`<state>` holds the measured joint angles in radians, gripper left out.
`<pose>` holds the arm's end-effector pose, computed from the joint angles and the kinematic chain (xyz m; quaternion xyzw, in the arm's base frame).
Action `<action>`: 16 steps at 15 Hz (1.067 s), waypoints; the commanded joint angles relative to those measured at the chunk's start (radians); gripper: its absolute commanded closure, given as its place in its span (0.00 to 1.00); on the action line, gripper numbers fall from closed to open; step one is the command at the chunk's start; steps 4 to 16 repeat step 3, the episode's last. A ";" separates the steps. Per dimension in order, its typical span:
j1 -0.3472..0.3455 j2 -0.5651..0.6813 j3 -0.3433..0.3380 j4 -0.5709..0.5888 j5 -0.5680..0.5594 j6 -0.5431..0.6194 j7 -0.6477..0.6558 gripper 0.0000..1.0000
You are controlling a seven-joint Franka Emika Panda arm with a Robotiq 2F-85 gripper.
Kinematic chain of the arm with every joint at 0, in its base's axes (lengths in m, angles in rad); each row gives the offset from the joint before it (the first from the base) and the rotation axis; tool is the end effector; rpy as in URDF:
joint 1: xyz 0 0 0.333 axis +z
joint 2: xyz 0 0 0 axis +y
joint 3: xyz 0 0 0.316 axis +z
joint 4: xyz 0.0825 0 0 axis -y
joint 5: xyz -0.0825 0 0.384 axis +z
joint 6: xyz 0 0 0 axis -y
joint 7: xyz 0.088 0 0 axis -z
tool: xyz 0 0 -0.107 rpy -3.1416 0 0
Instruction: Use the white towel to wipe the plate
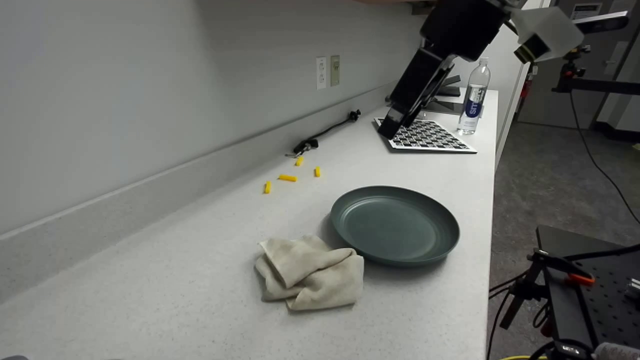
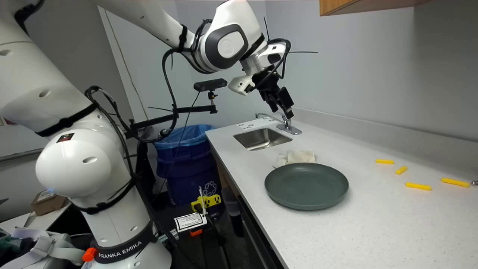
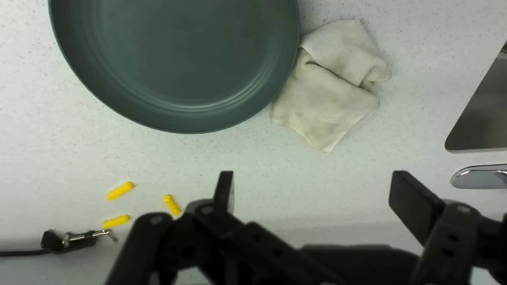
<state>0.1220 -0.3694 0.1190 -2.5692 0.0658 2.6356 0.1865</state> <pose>0.4343 0.1060 0.4373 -0.9765 -0.0027 -0.2105 0.0457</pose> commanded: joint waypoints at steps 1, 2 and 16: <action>-0.007 -0.001 0.006 0.001 0.006 -0.003 -0.005 0.00; -0.007 -0.001 0.006 0.001 0.006 -0.003 -0.005 0.00; -0.007 -0.001 0.006 0.001 0.006 -0.003 -0.005 0.00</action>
